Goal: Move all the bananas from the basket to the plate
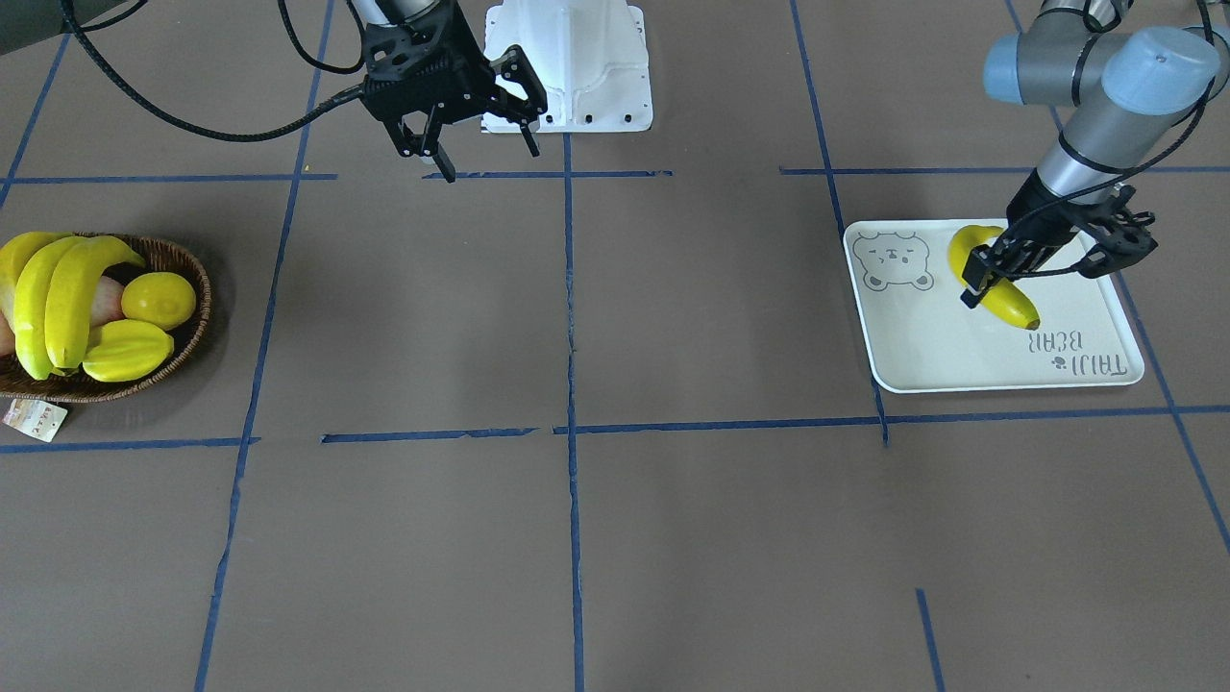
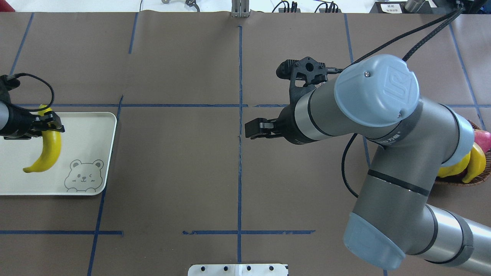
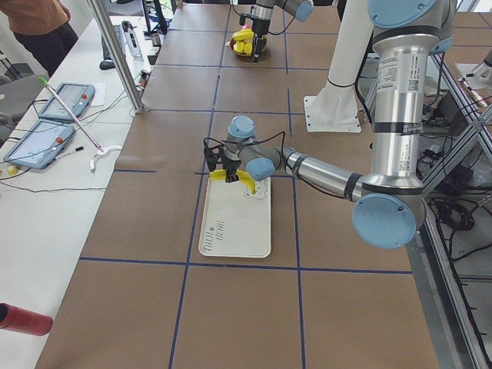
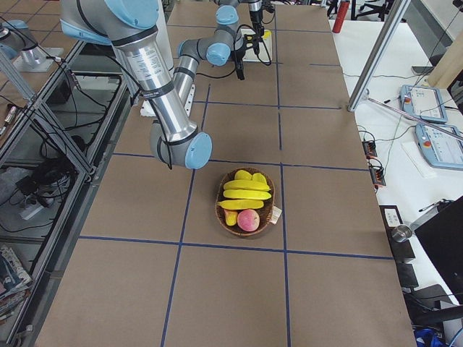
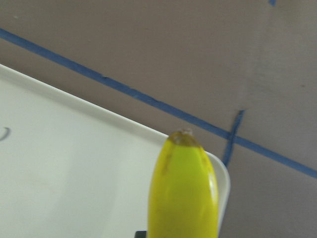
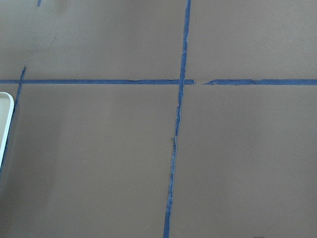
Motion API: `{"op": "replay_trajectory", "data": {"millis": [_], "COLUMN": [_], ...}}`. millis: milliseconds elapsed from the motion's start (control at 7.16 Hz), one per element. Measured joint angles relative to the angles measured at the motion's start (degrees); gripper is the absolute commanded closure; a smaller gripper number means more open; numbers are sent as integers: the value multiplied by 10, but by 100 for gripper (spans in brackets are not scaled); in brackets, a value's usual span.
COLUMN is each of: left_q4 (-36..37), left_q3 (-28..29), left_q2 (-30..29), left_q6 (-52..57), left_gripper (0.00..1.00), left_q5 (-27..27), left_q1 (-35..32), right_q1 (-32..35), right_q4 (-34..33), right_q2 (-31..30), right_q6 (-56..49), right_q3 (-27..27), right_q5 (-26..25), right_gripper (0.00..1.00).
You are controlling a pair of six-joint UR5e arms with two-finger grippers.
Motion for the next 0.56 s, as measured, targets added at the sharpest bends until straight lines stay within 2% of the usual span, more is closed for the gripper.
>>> {"op": "replay_trajectory", "data": {"millis": [558], "left_q4": [-2], "left_q3": [51], "left_q2": [19], "left_q6": [62], "left_gripper": [100], "left_q5": [0], "left_q1": [-33], "right_q1": [3], "right_q4": [0], "right_q2": [-1], "right_q6": [4], "right_q3": [-2], "right_q5": [-2], "right_gripper": [1]}}
